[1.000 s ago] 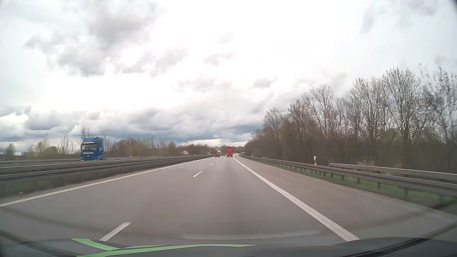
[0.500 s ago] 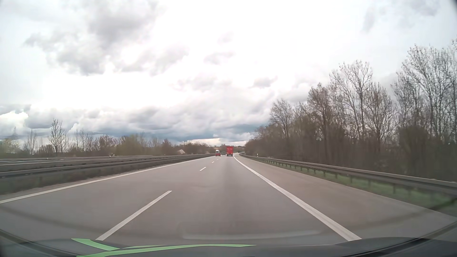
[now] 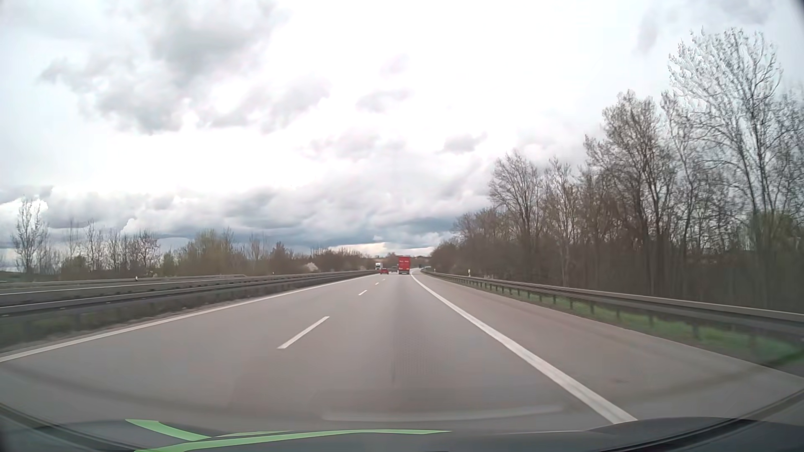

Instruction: Follow the waypoints while adhering to traffic rules and regulations

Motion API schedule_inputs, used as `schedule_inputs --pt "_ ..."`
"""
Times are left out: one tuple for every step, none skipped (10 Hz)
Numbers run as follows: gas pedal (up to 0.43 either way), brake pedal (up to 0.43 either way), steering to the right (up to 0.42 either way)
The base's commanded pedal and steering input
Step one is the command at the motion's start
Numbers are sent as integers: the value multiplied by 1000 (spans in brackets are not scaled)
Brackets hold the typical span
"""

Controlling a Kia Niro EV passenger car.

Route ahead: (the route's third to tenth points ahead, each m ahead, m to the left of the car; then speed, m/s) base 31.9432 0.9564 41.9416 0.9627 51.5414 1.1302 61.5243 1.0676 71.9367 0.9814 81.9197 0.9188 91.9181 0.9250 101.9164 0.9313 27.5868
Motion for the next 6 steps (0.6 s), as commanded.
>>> schedule_inputs --pt "331 0 0" --pt "319 0 0" --pt "319 0 0" --pt "299 0 0" --pt "287 0 0" --pt "280 0 0"
